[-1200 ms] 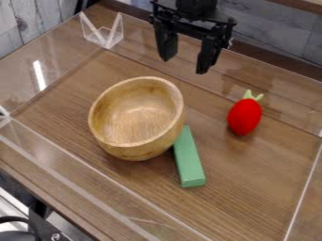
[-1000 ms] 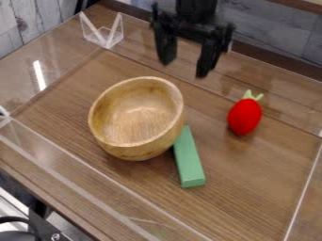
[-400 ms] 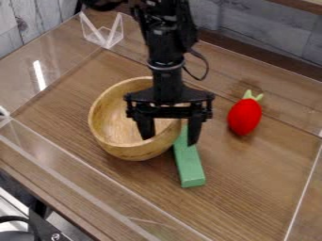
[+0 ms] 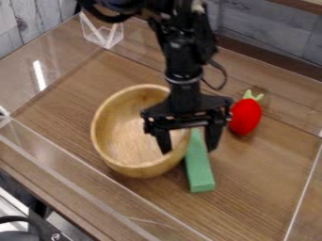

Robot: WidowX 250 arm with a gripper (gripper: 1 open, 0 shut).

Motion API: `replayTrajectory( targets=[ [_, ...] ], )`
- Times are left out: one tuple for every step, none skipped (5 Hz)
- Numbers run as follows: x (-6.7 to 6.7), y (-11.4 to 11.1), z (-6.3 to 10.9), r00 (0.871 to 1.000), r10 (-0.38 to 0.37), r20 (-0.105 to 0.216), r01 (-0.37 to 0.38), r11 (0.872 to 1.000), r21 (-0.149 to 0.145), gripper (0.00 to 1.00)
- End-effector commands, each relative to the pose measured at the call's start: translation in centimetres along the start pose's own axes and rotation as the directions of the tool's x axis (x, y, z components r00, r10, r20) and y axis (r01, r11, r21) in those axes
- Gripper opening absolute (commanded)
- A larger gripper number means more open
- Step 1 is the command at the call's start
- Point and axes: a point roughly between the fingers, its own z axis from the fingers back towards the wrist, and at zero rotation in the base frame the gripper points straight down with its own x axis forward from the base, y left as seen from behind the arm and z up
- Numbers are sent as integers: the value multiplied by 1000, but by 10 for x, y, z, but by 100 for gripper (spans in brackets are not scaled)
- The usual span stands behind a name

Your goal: Put the green stick in the brown bowl

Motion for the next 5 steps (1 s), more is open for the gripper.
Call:
replayTrajectory(
  targets=[
    [-1,-12,1,999,38,35,-37,998,-47,100],
    [0,-7,-8,997,62,39,-60,997,-45,100],
    [3,-2,-15,995,85,43,-83,995,-51,100],
    [6,1,-19,993,109,49,-106,992,-61,100],
    [9,-9,-25,990,127,57,-123,990,-70,100]
  ],
)
